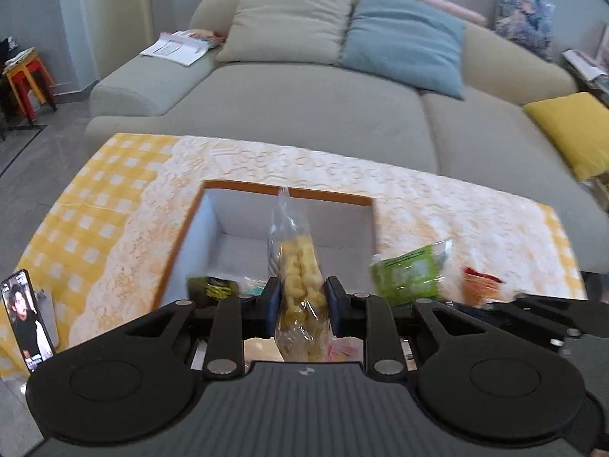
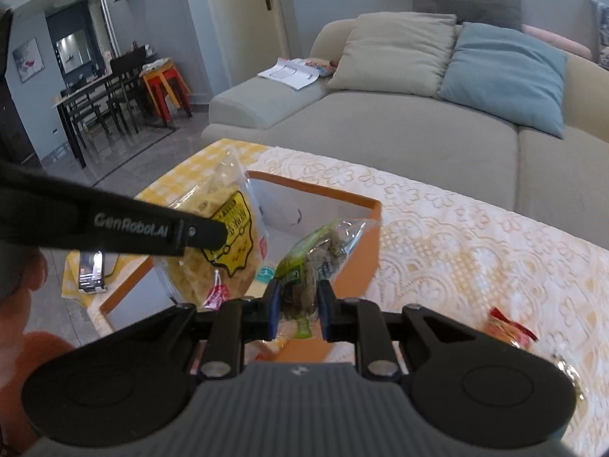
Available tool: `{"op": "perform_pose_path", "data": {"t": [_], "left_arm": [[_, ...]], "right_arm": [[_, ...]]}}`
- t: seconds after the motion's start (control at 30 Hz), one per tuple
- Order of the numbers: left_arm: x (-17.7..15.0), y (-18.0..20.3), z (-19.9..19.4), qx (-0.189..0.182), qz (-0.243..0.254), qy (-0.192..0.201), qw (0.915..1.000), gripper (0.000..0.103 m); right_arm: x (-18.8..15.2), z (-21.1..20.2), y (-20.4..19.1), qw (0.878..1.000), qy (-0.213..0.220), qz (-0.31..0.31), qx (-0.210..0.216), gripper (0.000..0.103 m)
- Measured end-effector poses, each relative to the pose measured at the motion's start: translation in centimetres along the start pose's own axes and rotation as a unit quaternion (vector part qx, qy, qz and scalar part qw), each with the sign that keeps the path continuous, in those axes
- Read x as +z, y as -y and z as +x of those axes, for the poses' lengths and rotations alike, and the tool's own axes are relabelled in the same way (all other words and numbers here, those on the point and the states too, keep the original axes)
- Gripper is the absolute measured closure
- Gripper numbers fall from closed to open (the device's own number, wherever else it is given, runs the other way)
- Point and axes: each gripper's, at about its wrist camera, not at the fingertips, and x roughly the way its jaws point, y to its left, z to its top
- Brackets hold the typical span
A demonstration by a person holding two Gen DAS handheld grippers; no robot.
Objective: Organize snacks
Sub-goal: 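Carry the puffs bag with left while right carries the green packet over the box, then open left to drop the puffs bag while right releases the green packet into the box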
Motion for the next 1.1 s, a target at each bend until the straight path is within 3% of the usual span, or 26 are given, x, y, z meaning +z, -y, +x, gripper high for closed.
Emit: {"op": "perform_pose_path", "data": {"t": [0.2, 0.3, 0.67, 1.03, 1.1], "left_arm": [[1.2, -2.4, 3.6, 0.034, -0.006, 0.011, 0.9993, 0.08], [1.7, -3.2, 5.6, 0.017, -0.011, -0.001, 0.9998, 0.084], [-0.1, -6.1, 10.5, -0.01, -0.033, -0.06, 0.9976, 0.084], [-0.4, -5.8, 10.9, -0.003, -0.015, -0.056, 0.9983, 0.069], [-0.4, -5.7, 10.9, -0.001, -0.013, -0.054, 0.9984, 0.069]], "right_arm": [[1.9, 4.2, -1.0, 1.0, -0.009, -0.02, -0.012, 0.085], [2.5, 6.7, -1.2, 0.999, -0.026, -0.03, -0.021, 0.085], [2.9, 13.5, -2.1, 0.994, -0.093, -0.062, -0.01, 0.085], [2.8, 16.0, -2.3, 0.99, -0.111, -0.087, -0.028, 0.084], [2.8, 16.0, -2.4, 0.988, -0.112, -0.096, -0.045, 0.078]]}}
